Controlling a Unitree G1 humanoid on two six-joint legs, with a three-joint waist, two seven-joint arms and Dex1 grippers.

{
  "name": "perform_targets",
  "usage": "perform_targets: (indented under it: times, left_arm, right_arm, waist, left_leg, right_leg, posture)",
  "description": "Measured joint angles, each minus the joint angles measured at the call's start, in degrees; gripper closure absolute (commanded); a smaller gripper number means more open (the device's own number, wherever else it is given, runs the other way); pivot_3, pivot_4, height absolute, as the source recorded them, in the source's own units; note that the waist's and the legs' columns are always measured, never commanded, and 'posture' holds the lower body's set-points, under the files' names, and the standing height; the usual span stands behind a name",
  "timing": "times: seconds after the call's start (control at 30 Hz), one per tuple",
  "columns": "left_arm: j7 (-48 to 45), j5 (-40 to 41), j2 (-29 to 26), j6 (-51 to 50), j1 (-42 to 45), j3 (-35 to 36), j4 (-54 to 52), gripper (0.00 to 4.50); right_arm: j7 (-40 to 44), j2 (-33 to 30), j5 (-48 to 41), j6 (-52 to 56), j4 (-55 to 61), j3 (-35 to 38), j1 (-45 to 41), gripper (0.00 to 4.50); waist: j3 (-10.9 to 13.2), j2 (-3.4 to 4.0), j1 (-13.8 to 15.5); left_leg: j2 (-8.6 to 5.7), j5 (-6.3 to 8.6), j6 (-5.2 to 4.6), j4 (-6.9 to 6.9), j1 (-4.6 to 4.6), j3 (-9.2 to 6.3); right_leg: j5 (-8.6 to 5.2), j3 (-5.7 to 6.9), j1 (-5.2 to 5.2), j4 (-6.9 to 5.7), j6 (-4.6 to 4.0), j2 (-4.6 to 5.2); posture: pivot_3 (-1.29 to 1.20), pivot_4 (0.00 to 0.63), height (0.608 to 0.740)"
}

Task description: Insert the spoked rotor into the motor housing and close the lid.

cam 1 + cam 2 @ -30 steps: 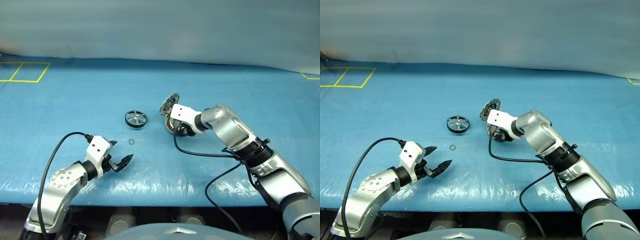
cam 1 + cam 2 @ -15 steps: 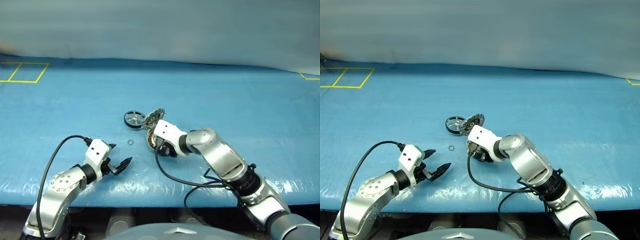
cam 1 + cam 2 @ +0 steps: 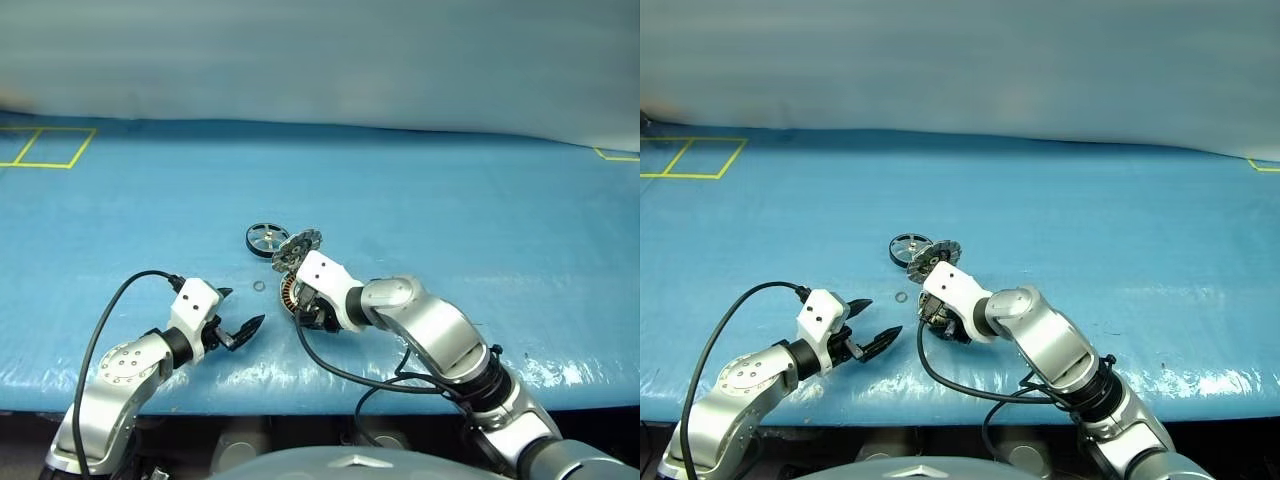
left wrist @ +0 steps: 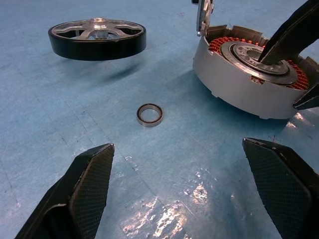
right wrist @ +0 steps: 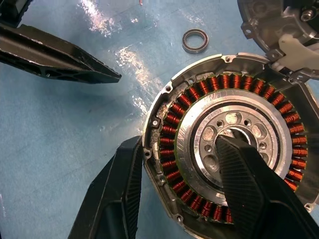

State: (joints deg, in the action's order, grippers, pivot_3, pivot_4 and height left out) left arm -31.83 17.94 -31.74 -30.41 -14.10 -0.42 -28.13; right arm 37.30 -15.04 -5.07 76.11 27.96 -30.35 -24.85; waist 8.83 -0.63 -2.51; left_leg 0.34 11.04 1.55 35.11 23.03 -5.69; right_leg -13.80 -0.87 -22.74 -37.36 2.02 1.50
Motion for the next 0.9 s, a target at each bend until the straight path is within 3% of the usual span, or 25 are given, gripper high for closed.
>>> perform_targets:
  times: [0.13,0.63,0.73,0.9]
  left_arm:
    - [0.0,0.0,0.0,0.0,0.0,0.0,0.0,0.0]
    - [-0.7,0.0,0.0,-0.1,0.1,0.0,0.0,0.0]
    - [-0.7,-0.4,-0.1,0.9,-0.3,0.2,0.0,0.0]
    - [-0.8,-1.5,0.1,7.6,-2.0,2.3,-0.1,0.0]
  right_arm:
    - [-1.4,1.6,-2.6,0.6,-0.2,1.1,0.1,0.28]
    - [-4.2,0.0,-12.6,6.4,7.6,7.4,-3.1,0.28]
    - [-3.9,-2.1,-13.6,-0.7,10.5,11.3,1.2,0.28]
    - [-2.6,-6.2,-13.5,-19.4,11.7,16.9,15.9,0.28]
  waist:
    - [0.1,0.07,0.2]
    - [0.1,0.16,0.4]
    - [0.2,0.13,0.6]
    - [0.2,0.14,0.5]
  left_leg:
    - [0.03,0.0,0.0,0.01,0.02,0.05]
    - [-0.12,-0.02,0.01,0.03,0.74,0.18]
    - [-0.13,-0.01,0.01,0.04,0.75,0.19]
    - [-0.09,0.01,0.0,0.03,0.74,0.38]
  right_leg:
    - [-0.06,-0.02,-0.13,-0.23,-0.1,0.06]
    - [-0.07,-0.07,-0.73,-0.48,-0.13,-0.04]
    - [-0.09,-0.06,-0.7,-0.41,-0.11,0.0]
    - [-0.09,-0.2,-0.74,-0.4,-0.09,0.04]
  posture:
    - [0.0,0.15,0.74]
    - [0.0,0.15,0.74]
    - [0.0,0.15,0.74]
    - [0.0,0.15,0.74]
